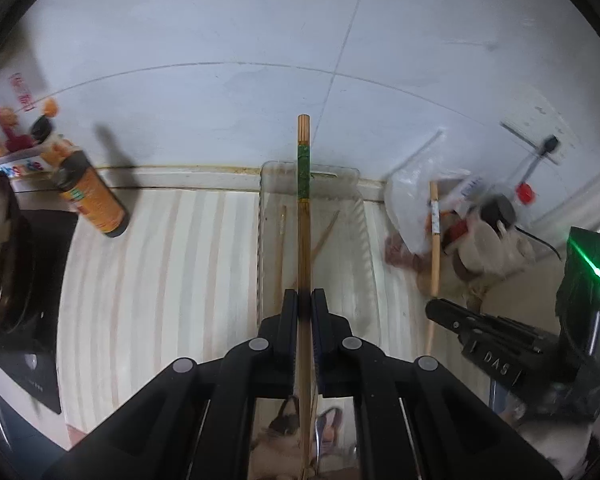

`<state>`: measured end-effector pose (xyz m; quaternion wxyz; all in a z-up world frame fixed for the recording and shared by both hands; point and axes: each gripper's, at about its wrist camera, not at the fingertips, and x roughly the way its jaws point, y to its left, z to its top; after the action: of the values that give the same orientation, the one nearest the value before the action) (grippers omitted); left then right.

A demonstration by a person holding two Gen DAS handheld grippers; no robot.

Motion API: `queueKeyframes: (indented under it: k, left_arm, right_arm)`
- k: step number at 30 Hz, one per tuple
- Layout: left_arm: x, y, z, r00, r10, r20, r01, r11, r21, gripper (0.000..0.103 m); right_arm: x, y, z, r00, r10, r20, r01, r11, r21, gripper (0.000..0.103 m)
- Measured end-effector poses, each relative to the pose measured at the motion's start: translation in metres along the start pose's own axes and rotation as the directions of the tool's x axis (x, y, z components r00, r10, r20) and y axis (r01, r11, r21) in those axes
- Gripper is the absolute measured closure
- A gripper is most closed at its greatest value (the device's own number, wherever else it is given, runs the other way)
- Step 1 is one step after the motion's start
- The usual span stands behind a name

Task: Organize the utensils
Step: 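Lift both chopsticks and carry them over the clear basket, then open both tools to drop the chopsticks into the basket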

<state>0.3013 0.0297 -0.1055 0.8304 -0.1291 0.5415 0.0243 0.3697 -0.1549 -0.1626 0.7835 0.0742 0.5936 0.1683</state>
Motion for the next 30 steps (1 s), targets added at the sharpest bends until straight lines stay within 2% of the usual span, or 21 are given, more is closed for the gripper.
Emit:
queueKeyframes:
  k: [3, 7, 10, 13, 14, 15, 18, 20, 22, 26, 28, 30]
  left_arm:
    - [0.036, 0.002, 0.024, 0.998, 0.005, -0.064, -0.006, 1.0, -0.014, 0.099]
    - [0.082, 0.008, 0.038, 0.988, -0.01, -0.152, 0.002, 0.999, -0.047, 0.099]
    - [0.106, 0.009, 0.041, 0.98, -0.028, -0.197, 0.017, 0.998, -0.059, 0.098]
    - [0.115, 0.011, 0.042, 0.977, -0.019, -0.212, 0.005, 0.998, -0.069, 0.097]
    - [0.114, 0.011, 0.042, 0.977, -0.021, -0.211, 0.005, 0.997, -0.075, 0.096]
    - [0.114, 0.012, 0.043, 0.978, -0.01, -0.206, -0.006, 0.997, -0.077, 0.095]
    - [0.106, 0.013, 0.039, 0.983, 0.052, -0.176, -0.062, 0.997, -0.054, 0.09]
    - [0.099, 0.018, 0.034, 0.985, 0.092, -0.148, -0.101, 0.994, -0.052, 0.078]
    - [0.088, 0.024, 0.026, 0.985, 0.139, -0.107, -0.145, 0.988, -0.052, 0.058]
    - [0.064, 0.031, 0.004, 0.976, 0.218, -0.02, -0.219, 0.974, -0.056, 0.04]
    - [0.053, 0.035, -0.008, 0.971, 0.239, 0.021, -0.237, 0.969, -0.07, 0.016]
    - [0.042, 0.039, -0.022, 0.964, 0.261, 0.061, -0.256, 0.964, -0.076, 0.003]
  right_arm:
    - [0.024, 0.003, 0.026, 1.0, 0.001, -0.026, -0.001, 1.0, 0.014, 0.097]
    - [0.061, -0.001, 0.049, 0.998, -0.015, -0.069, 0.017, 1.0, 0.027, 0.097]
    - [0.084, -0.005, 0.059, 0.995, -0.032, -0.098, 0.035, 0.999, 0.023, 0.096]
    - [0.099, -0.006, 0.063, 0.99, -0.036, -0.137, 0.037, 0.999, 0.007, 0.096]
    - [0.102, -0.006, 0.064, 0.988, -0.035, -0.153, 0.037, 0.999, 0.009, 0.094]
    - [0.105, -0.008, 0.064, 0.986, -0.035, -0.16, 0.037, 0.999, 0.012, 0.087]
    - [0.098, -0.011, 0.063, 0.989, -0.06, -0.134, 0.06, 0.998, -0.004, 0.076]
    - [0.091, -0.012, 0.058, 0.991, -0.07, -0.113, 0.07, 0.998, -0.007, 0.075]
    - [0.078, -0.014, 0.052, 0.993, -0.085, -0.078, 0.085, 0.996, -0.009, 0.074]
    - [0.048, -0.026, 0.035, 0.992, -0.128, -0.021, 0.129, 0.992, 0.015, 0.069]
    - [0.034, -0.034, 0.024, 0.986, -0.166, 0.01, 0.166, 0.986, 0.027, 0.062]
    - [0.024, -0.04, 0.011, 0.982, -0.188, 0.02, 0.187, 0.981, 0.044, 0.053]
